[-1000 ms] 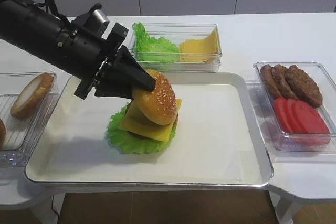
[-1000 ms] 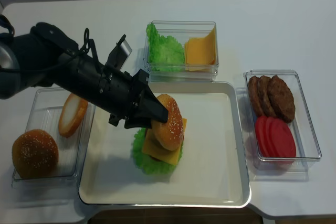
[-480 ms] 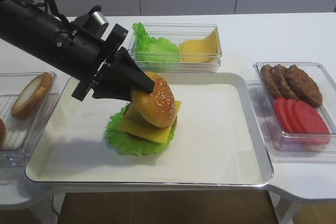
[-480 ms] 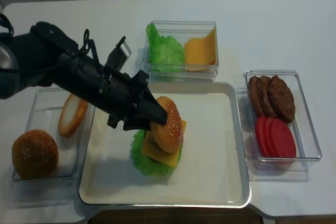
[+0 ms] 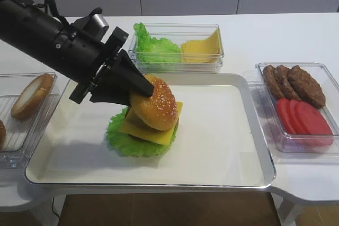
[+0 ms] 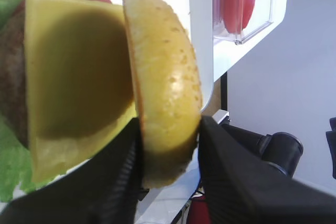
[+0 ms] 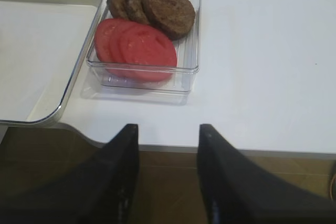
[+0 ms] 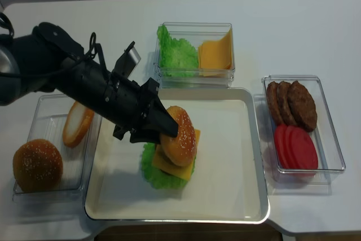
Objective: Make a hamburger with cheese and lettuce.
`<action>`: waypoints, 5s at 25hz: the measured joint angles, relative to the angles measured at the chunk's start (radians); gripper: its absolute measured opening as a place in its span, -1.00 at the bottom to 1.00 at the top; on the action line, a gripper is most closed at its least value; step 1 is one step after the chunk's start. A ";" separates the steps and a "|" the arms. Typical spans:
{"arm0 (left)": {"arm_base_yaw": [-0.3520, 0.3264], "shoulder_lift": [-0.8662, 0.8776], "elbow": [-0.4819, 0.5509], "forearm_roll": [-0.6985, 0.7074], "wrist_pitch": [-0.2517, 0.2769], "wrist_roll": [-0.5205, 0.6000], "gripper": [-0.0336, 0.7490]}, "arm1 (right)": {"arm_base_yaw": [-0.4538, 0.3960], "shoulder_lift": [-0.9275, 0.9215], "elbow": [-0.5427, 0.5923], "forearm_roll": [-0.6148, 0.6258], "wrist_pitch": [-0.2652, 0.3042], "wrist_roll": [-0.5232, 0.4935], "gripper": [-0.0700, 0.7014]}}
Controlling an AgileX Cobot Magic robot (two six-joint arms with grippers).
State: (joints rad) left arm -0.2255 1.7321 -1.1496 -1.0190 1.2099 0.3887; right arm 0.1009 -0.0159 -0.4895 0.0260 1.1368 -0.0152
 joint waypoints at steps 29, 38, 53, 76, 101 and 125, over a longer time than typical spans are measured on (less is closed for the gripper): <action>0.000 0.004 -0.083 0.221 -0.009 -0.115 0.11 | 0.000 0.000 0.000 0.000 0.000 0.000 -0.04; 0.000 -0.006 -0.196 0.341 -0.005 -0.202 0.13 | 0.000 0.000 0.000 0.000 0.000 0.000 -0.04; 0.000 -0.174 -0.210 0.687 0.015 -0.397 0.13 | 0.000 0.000 0.000 0.000 0.000 0.000 -0.04; 0.000 -0.777 -0.052 1.002 0.048 -0.496 0.13 | 0.000 0.000 0.000 0.000 0.000 0.000 -0.04; 0.000 -1.506 0.392 1.052 0.063 -0.511 0.05 | 0.000 0.000 0.000 0.000 0.000 0.000 -0.04; 0.000 -1.747 0.653 1.052 -0.028 -0.494 0.05 | 0.000 0.000 0.000 0.000 0.000 0.000 -0.04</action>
State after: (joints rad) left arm -0.2255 -0.0152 -0.4969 0.0333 1.1821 -0.1052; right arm 0.1009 -0.0159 -0.4895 0.0260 1.1368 -0.0148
